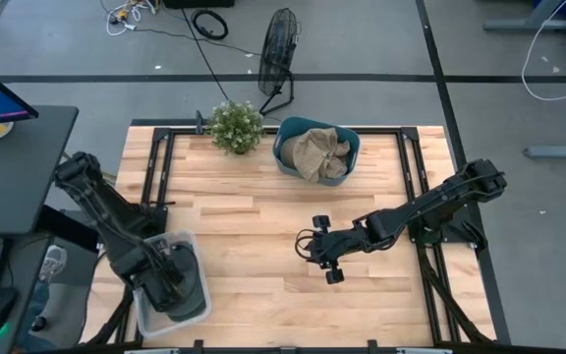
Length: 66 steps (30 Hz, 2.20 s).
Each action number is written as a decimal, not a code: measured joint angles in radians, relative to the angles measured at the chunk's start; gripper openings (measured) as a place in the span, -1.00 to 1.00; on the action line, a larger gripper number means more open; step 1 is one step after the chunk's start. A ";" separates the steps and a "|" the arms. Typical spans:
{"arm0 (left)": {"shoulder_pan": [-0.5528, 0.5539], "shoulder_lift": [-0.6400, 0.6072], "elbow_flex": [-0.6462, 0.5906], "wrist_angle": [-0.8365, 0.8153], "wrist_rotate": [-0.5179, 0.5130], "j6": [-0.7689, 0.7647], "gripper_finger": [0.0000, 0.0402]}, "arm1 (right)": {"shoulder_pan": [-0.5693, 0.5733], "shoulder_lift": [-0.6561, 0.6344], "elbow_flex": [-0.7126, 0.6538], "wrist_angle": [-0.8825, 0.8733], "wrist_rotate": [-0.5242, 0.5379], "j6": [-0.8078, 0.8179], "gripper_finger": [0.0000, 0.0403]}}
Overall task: Pick & Place hat
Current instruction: Put the blue cap into the transparent bin, then return to Home Position
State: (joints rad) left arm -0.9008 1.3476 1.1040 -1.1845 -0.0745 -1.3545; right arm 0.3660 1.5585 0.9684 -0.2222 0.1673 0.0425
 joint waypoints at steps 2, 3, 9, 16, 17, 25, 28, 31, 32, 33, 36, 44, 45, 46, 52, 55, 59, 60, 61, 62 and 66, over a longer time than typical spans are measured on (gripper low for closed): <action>0.000 0.000 0.092 -0.081 -0.007 -0.004 -0.99 | 0.000 0.000 0.000 0.000 0.000 0.000 -0.24; 0.000 -0.001 0.132 -0.110 -0.019 -0.011 -0.99 | 0.000 0.000 0.000 0.001 0.000 0.000 -0.24; 0.000 -0.002 0.299 -0.203 -0.427 0.044 -0.99 | 0.003 -0.022 0.018 -0.002 0.000 0.001 -0.24; 0.050 -0.009 0.418 -0.193 -0.864 0.377 -0.99 | 0.001 -0.169 0.164 -0.153 0.011 -0.032 -0.24; 0.066 -0.020 0.428 -0.199 -0.866 0.397 -0.99 | 0.001 -0.200 0.185 -0.182 0.023 -0.052 -0.24; 0.237 -0.176 0.336 -0.160 -0.839 0.608 -0.99 | -0.039 -0.471 0.172 -0.247 0.080 -0.151 -0.24; 0.266 -0.262 0.223 -0.023 -0.840 0.705 -0.99 | -0.074 -0.570 0.092 -0.253 0.080 -0.132 -0.24; 0.297 -0.348 0.073 0.166 -0.812 0.833 -0.99 | -0.109 -0.664 -0.015 -0.215 0.080 -0.120 -0.24; 0.315 -0.379 0.020 0.237 -0.795 0.871 -0.99 | -0.119 -0.694 -0.053 -0.187 0.080 -0.107 -0.24; 0.336 -0.408 -0.032 0.302 -0.773 0.904 -0.99 | -0.129 -0.725 -0.092 -0.159 0.079 -0.101 -0.24; 0.407 -0.490 -0.197 0.508 -0.707 1.017 -0.99 | -0.150 -0.816 -0.203 -0.090 0.076 -0.094 -0.24; 0.579 -0.730 -0.538 1.008 -0.505 1.301 -0.99 | -0.199 -1.041 -0.416 0.029 0.069 -0.064 -0.24; 0.593 -0.762 -0.566 1.043 -0.489 1.322 -0.99 | -0.202 -1.066 -0.434 0.029 0.058 -0.057 -0.24; 0.604 -0.795 -0.594 1.061 -0.479 1.340 -0.99 | -0.204 -1.089 -0.450 0.029 0.046 -0.053 -0.24; 0.636 -0.979 -0.716 1.078 -0.464 1.336 -0.99 | -0.216 -1.221 -0.533 0.030 0.034 -0.056 -0.24; 0.636 -1.055 -0.761 1.074 -0.462 1.365 -0.99 | -0.216 -1.285 -0.578 0.045 0.034 -0.077 -0.24; 0.636 -1.153 -0.812 1.082 -0.417 1.374 -0.99 | -0.216 -1.362 -0.643 0.081 0.034 -0.076 -0.24; 0.636 -1.174 -0.829 1.087 -0.391 1.373 -0.99 | -0.216 -1.379 -0.659 0.089 0.034 -0.070 -0.24; 0.636 -1.192 -0.847 1.095 -0.370 1.373 -0.99 | -0.215 -1.395 -0.673 0.092 0.034 -0.063 -0.24; 0.636 -1.208 -0.868 1.113 -0.358 1.377 -0.99 | -0.216 -1.408 -0.686 0.097 0.034 -0.057 -0.24; 0.636 -1.260 -0.947 1.225 -0.317 1.435 -0.99 | -0.215 -1.456 -0.725 0.102 0.025 -0.051 -0.24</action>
State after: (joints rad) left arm -0.2646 0.0872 0.1567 0.0409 -0.3911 0.0807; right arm 0.1507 0.1026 0.2429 -0.1199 0.1927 -0.0089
